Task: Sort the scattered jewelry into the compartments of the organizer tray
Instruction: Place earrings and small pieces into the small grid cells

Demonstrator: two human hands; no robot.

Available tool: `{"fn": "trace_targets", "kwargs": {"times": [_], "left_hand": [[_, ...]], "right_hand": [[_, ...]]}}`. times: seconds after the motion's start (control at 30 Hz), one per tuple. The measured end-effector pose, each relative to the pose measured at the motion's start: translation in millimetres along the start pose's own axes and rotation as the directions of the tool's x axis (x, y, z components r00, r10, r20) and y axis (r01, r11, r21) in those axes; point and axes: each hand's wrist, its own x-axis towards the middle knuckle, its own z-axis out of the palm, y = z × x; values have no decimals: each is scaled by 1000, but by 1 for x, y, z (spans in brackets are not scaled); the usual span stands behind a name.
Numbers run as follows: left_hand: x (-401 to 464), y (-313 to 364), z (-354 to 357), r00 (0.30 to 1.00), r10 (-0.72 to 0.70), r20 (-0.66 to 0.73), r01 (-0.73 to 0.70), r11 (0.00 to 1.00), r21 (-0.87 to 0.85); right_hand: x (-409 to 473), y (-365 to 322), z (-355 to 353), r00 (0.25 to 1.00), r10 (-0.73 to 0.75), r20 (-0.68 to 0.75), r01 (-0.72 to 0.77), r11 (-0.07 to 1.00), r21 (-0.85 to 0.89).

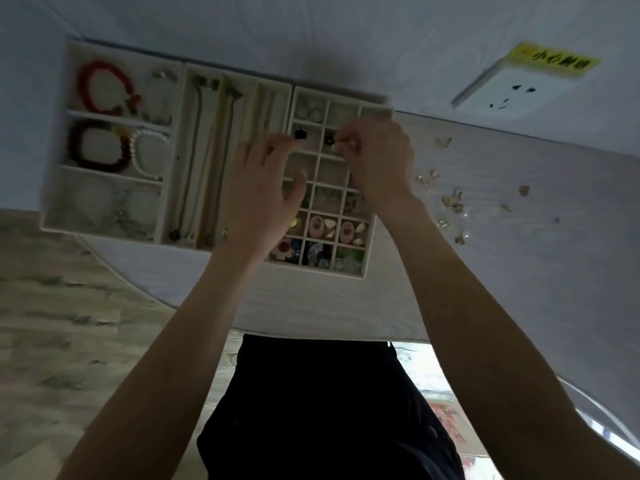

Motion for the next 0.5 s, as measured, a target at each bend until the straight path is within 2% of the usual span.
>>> {"fn": "trace_targets", "kwargs": {"times": [0.23, 0.33, 0.4, 0.5], "left_hand": [[0, -3, 0, 999, 22, 26, -21, 998, -66], [1, -3, 1, 999, 36, 10, -35, 997, -75], [3, -3, 1, 999, 31, -8, -32, 998, -58], [6, -7, 3, 1000, 16, -10, -16, 999, 31]], "right_hand": [[-3, -1, -8, 997, -70, 8, 71, 983, -168], [-11, 2, -15, 969, -193, -152, 169, 973, -155], [-14, 6, -15, 945, -254, -208, 226, 963, -148], [-15, 14, -7, 939, -308, -153, 281, 944, -174]]}}
